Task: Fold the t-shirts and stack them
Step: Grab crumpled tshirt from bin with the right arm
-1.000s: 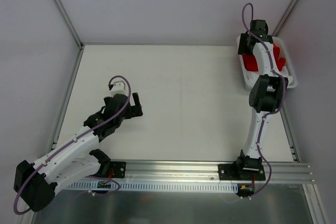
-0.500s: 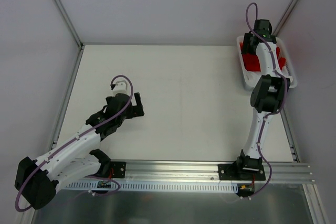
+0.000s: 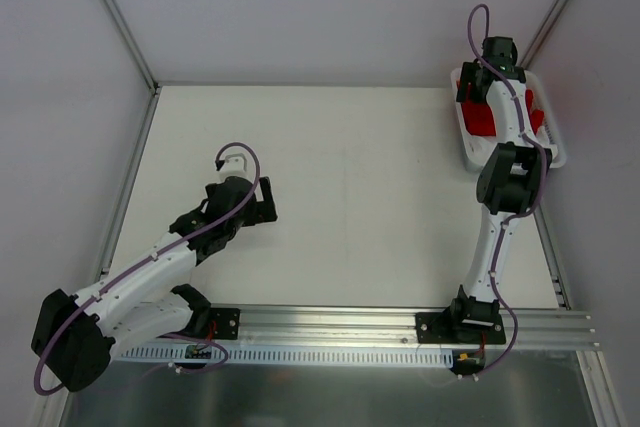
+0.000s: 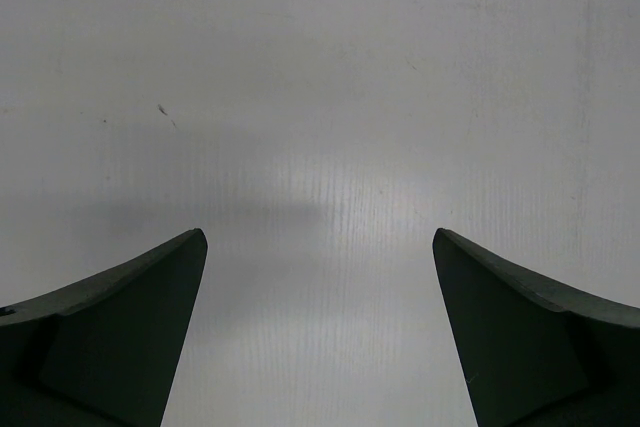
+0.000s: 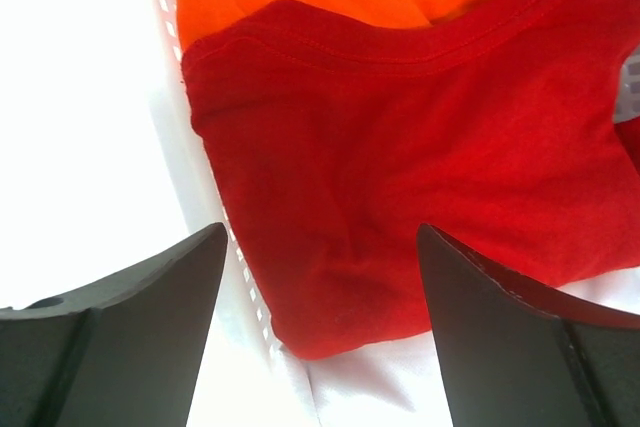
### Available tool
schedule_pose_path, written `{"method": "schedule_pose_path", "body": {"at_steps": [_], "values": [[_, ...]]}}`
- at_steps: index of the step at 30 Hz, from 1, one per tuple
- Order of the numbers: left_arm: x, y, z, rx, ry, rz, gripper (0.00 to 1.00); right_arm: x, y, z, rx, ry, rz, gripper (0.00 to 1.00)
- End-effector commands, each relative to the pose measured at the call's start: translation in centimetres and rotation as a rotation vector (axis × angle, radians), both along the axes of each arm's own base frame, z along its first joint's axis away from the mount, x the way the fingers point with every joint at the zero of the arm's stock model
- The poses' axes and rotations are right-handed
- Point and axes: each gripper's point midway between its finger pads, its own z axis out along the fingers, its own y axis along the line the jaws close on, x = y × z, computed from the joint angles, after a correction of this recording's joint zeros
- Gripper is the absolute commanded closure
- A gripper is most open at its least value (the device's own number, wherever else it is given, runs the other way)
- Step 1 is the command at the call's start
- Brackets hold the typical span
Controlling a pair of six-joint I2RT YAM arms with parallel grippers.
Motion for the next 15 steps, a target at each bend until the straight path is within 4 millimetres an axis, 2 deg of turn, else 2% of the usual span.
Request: {"method": "schedule_pose_path", "body": {"at_steps": [1, 12, 15], "values": [[0.2, -0.6, -0.1, -0.024, -0.007, -0.014, 0.01, 0.6, 0.0, 0.6, 0.023, -0.022, 0.004, 0.19], [0.2, -0.6, 0.1, -0.027, -0.012, -0.015, 0.01, 0.4, -0.4, -2.3, 0.027, 0.038, -0.007, 0.18], [0.2, -0.5, 0.1, -0.028, -0.016, -0.011, 0.01, 0.3, -0.6, -2.7, 0.021, 0.047, -0.01, 0.42]]}}
